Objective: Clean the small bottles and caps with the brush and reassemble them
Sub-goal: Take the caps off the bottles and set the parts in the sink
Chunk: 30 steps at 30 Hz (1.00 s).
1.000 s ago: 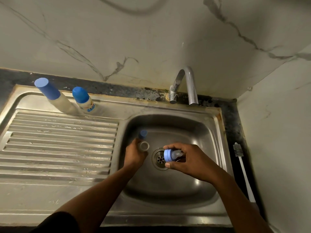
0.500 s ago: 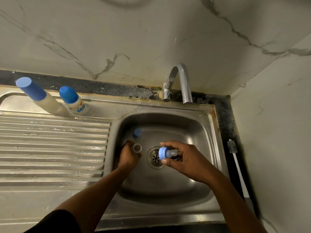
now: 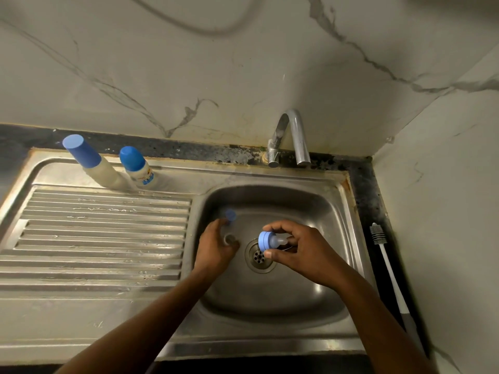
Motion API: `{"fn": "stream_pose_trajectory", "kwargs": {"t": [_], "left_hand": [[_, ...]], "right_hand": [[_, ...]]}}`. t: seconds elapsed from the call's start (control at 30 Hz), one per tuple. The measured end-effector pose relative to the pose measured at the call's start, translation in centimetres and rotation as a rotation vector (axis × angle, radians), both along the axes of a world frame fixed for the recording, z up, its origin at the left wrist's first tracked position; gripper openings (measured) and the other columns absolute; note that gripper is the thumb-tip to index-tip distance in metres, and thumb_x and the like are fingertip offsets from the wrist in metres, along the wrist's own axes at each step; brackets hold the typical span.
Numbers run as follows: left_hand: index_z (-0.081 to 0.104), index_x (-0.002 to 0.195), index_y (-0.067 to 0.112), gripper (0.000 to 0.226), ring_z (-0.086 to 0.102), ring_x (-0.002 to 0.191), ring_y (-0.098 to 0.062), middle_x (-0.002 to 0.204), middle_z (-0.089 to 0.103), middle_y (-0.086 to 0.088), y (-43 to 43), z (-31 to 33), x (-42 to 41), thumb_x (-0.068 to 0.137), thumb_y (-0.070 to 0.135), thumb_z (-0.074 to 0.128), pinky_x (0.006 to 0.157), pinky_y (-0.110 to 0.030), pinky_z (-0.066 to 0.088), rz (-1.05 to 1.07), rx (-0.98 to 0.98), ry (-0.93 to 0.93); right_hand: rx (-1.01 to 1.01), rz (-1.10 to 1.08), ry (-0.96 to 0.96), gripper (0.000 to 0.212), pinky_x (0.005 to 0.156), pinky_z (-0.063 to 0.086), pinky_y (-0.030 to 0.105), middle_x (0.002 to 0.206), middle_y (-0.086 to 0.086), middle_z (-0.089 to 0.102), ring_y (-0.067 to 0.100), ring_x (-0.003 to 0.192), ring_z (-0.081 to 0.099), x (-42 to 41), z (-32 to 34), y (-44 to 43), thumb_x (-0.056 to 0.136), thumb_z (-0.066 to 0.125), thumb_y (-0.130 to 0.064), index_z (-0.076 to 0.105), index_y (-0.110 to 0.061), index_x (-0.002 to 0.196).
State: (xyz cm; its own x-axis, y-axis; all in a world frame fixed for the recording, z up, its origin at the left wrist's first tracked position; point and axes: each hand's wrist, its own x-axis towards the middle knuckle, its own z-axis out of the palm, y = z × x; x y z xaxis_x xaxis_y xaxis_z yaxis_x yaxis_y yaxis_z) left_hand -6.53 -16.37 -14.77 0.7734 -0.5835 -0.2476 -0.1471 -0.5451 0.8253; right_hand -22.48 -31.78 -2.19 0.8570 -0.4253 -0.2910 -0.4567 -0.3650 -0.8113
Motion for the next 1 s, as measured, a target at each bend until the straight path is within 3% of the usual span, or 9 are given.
{"fn": "stream_pose_trajectory", "kwargs": {"t": [0.1, 0.17, 0.23, 0.4, 0.53, 0.77, 0.9, 1.0], "left_hand": [[0.066, 0.128, 0.025, 0.035, 0.068, 0.105, -0.005, 0.119, 0.07, 0.01, 1.2, 2.8, -0.8, 0.096, 0.034, 0.076, 0.087, -0.023, 0.057, 0.01, -0.125, 0.034], [0.073, 0.112, 0.022, 0.016, 0.073, 0.091, -0.011, 0.098, 0.076, 0.005, 2.0, 5.2, -1.5, 0.101, 0.034, 0.07, 0.079, -0.027, 0.06, 0.007, -0.221, 0.103], [0.077, 0.1, 0.016, 0.019, 0.073, 0.083, -0.023, 0.087, 0.076, -0.006, 3.0, 7.8, -2.2, 0.104, 0.029, 0.065, 0.076, -0.034, 0.06, -0.005, -0.33, 0.199], [0.078, 0.117, 0.009, 0.025, 0.076, 0.105, -0.028, 0.105, 0.08, -0.012, 5.5, 11.8, -3.8, 0.106, 0.022, 0.06, 0.095, -0.04, 0.062, -0.013, -0.482, 0.52], [0.074, 0.127, 0.008, 0.028, 0.075, 0.112, -0.029, 0.115, 0.079, -0.013, 6.3, 13.1, -4.1, 0.104, 0.018, 0.061, 0.099, -0.039, 0.06, 0.028, -0.546, 0.643], [0.081, 0.118, 0.011, 0.028, 0.074, 0.115, -0.031, 0.119, 0.077, -0.018, 7.7, 14.0, -4.2, 0.092, 0.018, 0.072, 0.099, -0.035, 0.06, 0.107, -0.623, 0.781], [0.079, 0.118, 0.006, 0.031, 0.073, 0.116, -0.034, 0.12, 0.076, -0.02, 8.4, 14.0, -3.8, 0.09, 0.015, 0.074, 0.096, -0.032, 0.061, 0.115, -0.631, 0.817], [0.077, 0.12, 0.002, 0.034, 0.073, 0.115, -0.035, 0.119, 0.076, -0.021, 8.8, 14.1, -3.8, 0.089, 0.014, 0.074, 0.093, -0.03, 0.062, 0.106, -0.623, 0.818]], "right_hand": [[0.009, -0.013, -0.044, 0.05, 0.093, 0.061, 0.032, 0.122, -0.021, 0.07, 0.003, 0.106, 0.071, 0.1, 0.4, 0.7, 0.085, 0.084, -0.028, 0.066, -0.038, 0.13], [0.023, -0.026, -0.083, 0.05, 0.093, 0.061, 0.032, 0.123, -0.019, 0.071, 0.004, 0.109, 0.071, 0.1, 0.7, 1.2, 0.085, 0.085, -0.027, 0.068, -0.035, 0.131], [0.034, -0.035, -0.115, 0.05, 0.092, 0.061, 0.033, 0.122, -0.018, 0.072, 0.005, 0.109, 0.071, 0.2, 1.1, 1.8, 0.085, 0.086, -0.028, 0.068, -0.034, 0.13], [0.012, -0.04, -0.151, 0.04, 0.082, 0.063, 0.037, 0.102, -0.009, 0.076, 0.011, 0.095, 0.074, 0.2, 2.4, 3.5, 0.081, 0.089, -0.032, 0.063, -0.027, 0.11], [0.027, -0.027, -0.196, 0.034, 0.078, 0.063, 0.042, 0.092, -0.002, 0.076, 0.017, 0.087, 0.075, 0.4, 2.9, 4.5, 0.082, 0.089, -0.029, 0.061, -0.022, 0.1], [0.107, -0.096, -0.261, 0.022, 0.073, 0.059, 0.03, 0.087, 0.0, 0.075, 0.016, 0.083, 0.074, 0.6, 2.7, 7.1, 0.083, 0.088, -0.026, 0.067, -0.017, 0.084], [0.16, -0.098, -0.306, 0.009, 0.08, 0.061, 0.037, 0.096, 0.001, 0.078, 0.022, 0.09, 0.074, 0.3, 2.6, 8.7, 0.089, 0.082, -0.023, 0.079, -0.016, 0.091], [0.204, -0.075, -0.326, 0.009, 0.085, 0.059, 0.03, 0.104, -0.001, 0.079, 0.02, 0.098, 0.075, 0.0, 2.8, 9.2, 0.092, 0.078, -0.02, 0.082, -0.015, 0.1]]}}
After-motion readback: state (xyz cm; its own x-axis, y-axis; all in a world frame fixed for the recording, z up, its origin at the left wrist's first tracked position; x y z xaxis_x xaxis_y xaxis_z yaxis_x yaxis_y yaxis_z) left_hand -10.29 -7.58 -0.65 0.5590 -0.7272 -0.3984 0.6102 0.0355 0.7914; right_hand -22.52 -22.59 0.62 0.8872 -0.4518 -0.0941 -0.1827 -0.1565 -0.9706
